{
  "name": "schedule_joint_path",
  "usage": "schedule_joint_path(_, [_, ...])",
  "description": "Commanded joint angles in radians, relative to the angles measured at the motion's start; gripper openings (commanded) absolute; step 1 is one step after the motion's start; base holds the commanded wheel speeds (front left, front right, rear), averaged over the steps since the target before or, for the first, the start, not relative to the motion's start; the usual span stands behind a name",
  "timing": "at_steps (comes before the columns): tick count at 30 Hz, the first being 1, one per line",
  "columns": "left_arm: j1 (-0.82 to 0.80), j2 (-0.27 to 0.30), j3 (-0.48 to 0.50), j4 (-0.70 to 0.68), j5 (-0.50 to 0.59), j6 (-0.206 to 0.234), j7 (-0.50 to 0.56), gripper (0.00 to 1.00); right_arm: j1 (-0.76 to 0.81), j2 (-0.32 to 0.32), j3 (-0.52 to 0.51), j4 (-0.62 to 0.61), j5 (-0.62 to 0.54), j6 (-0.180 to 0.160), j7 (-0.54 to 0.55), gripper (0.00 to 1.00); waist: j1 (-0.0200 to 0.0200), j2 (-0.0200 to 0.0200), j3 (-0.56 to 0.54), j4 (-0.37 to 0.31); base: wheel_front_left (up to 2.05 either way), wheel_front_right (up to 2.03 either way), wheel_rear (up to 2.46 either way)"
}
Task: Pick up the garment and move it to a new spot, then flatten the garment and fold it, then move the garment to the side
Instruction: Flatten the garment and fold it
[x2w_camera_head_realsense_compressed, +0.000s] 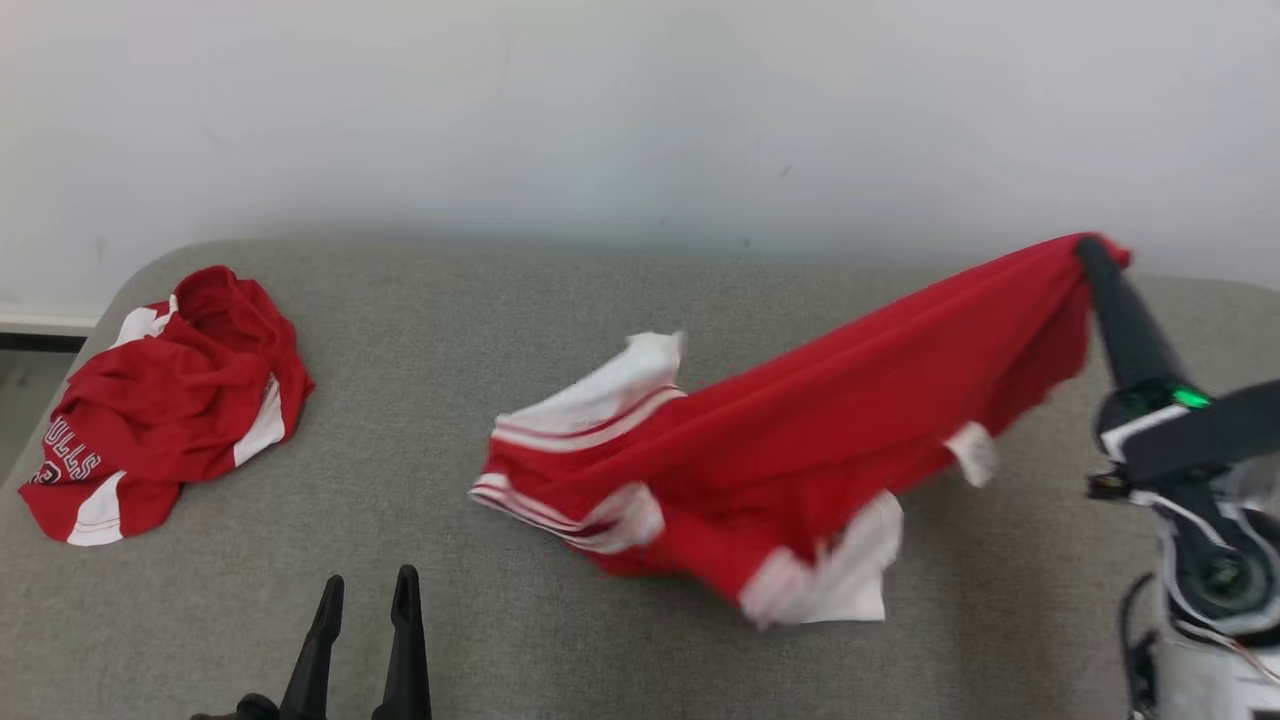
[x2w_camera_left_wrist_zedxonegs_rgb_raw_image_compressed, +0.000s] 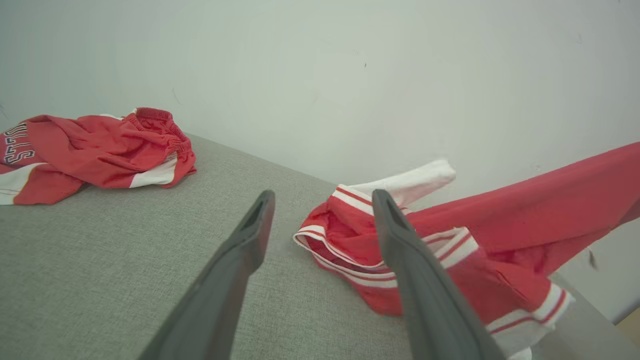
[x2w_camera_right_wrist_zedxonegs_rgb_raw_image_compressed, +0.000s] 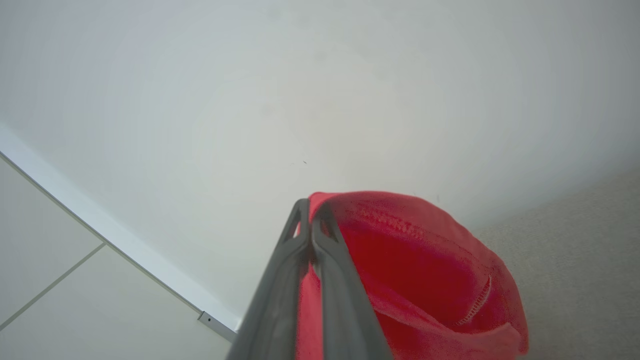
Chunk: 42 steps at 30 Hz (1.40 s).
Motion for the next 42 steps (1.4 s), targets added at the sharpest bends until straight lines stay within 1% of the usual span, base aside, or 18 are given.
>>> schedule_joint_path(1, [0.016,0.0,-0.001,-0.004,-0.013,0.005,-0.003,1.0,0.038,0.0,-0.028,-0.077,0.019,0.001,0.035,0.0,0.0,0.0,-0.009,-0.01,0.0,0.0,0.0])
schedule_joint_path(5, [0.015,0.0,-0.003,-0.004,-0.02,0.006,-0.003,1.0,0.096,0.0,-0.11,-0.243,0.048,0.001,0.09,0.0,0.0,0.0,-0.012,-0.008,0.0,0.0,0.0])
schedule_joint_path(8, [0.012,0.0,-0.007,-0.005,-0.019,0.005,-0.003,1.0,0.121,0.0,-0.164,-0.265,0.051,0.001,0.114,0.0,0.0,0.0,-0.006,-0.001,0.0,0.0,0.0])
schedule_joint_path(10, [0.004,0.0,-0.012,-0.005,-0.021,0.004,-0.003,1.0,0.113,0.0,-0.189,-0.223,0.02,0.001,0.125,0.0,0.0,0.0,0.003,0.008,0.0,0.0,0.0])
schedule_joint_path(12, [-0.006,0.0,-0.018,-0.003,-0.021,0.003,-0.003,1.0,0.076,0.0,-0.221,-0.144,-0.054,0.001,0.12,0.0,0.0,0.0,0.013,0.019,0.0,0.0,0.0])
schedule_joint_path(14, [-0.013,0.0,-0.028,0.0,-0.019,0.002,-0.003,1.0,0.033,0.0,-0.269,-0.034,-0.173,0.001,0.102,0.0,0.0,0.0,0.025,0.034,0.0,0.0,0.0])
schedule_joint_path(16, [-0.023,0.0,-0.041,0.006,-0.015,-0.001,-0.003,1.0,-0.01,0.0,-0.331,0.087,-0.329,0.001,0.073,0.0,0.0,0.0,0.036,0.053,0.0,0.0,0.0])
schedule_joint_path(17, [-0.031,0.0,-0.047,0.007,-0.014,-0.002,-0.003,1.0,-0.038,-0.002,-0.372,0.142,-0.406,0.001,0.038,0.0,0.0,0.0,0.042,0.064,0.0,0.0,0.0])
schedule_joint_path(18, [-0.031,0.0,-0.047,0.007,-0.014,-0.002,-0.003,1.0,-0.038,-0.002,-0.372,0.142,-0.406,0.001,0.038,0.0,0.0,0.0,0.042,0.064,0.0,0.0,0.0])
schedule_joint_path(19, [-0.037,0.0,-0.056,0.011,-0.012,0.0,-0.003,1.0,-0.057,-0.008,-0.405,0.195,-0.473,0.001,0.016,0.49,0.0,0.0,0.047,0.077,0.0,0.0,0.0])
schedule_joint_path(20, [-0.037,0.0,-0.061,0.014,-0.009,-0.001,-0.003,1.0,-0.07,-0.005,-0.436,0.249,-0.521,0.001,-0.003,1.0,0.0,0.0,0.049,0.087,0.0,0.0,0.0])
schedule_joint_path(22, [-0.042,0.0,-0.071,0.02,-0.006,-0.001,-0.003,1.0,-0.092,-0.009,-0.481,0.324,-0.591,0.001,-0.029,1.0,0.0,0.0,0.051,0.104,0.0,0.0,0.0])
schedule_joint_path(25, [-0.037,0.0,-0.08,0.028,-0.005,-0.004,-0.003,1.0,-0.085,-0.011,-0.509,0.384,-0.64,0.001,-0.048,1.0,0.0,0.0,0.049,0.111,0.0,0.0,0.0])
schedule_joint_path(29, [-0.021,0.0,-0.112,0.051,-0.014,-0.007,-0.003,1.0,-0.029,-0.01,-0.494,0.371,-0.673,0.001,-0.051,1.0,0.0,0.0,0.03,0.093,0.0,0.0,0.0])
schedule_joint_path(33, [-0.024,0.0,-0.169,0.085,-0.032,-0.01,-0.003,1.0,0.056,-0.005,-0.435,0.282,-0.662,0.001,-0.052,1.0,0.0,0.0,0.012,0.047,0.0,0.0,0.0])
schedule_joint_path(38, [-0.055,0.002,-0.275,0.147,-0.069,-0.008,0.033,1.0,0.195,0.0,-0.367,0.114,-0.562,0.001,-0.092,1.0,0.0,0.0,0.003,-0.024,0.0,0.0,0.0])
schedule_joint_path(40, [-0.071,0.008,-0.32,0.176,-0.087,-0.009,0.062,1.0,0.247,0.001,-0.293,0.048,-0.529,0.002,-0.112,1.0,0.0,0.0,0.007,-0.054,0.0,0.0,0.0])
schedule_joint_path(42, [-0.093,0.013,-0.349,0.209,-0.085,-0.009,0.086,1.0,0.295,-0.001,-0.247,0.008,-0.495,0.002,-0.137,1.0,0.0,0.0,0.013,-0.085,0.0,0.0,0.0])
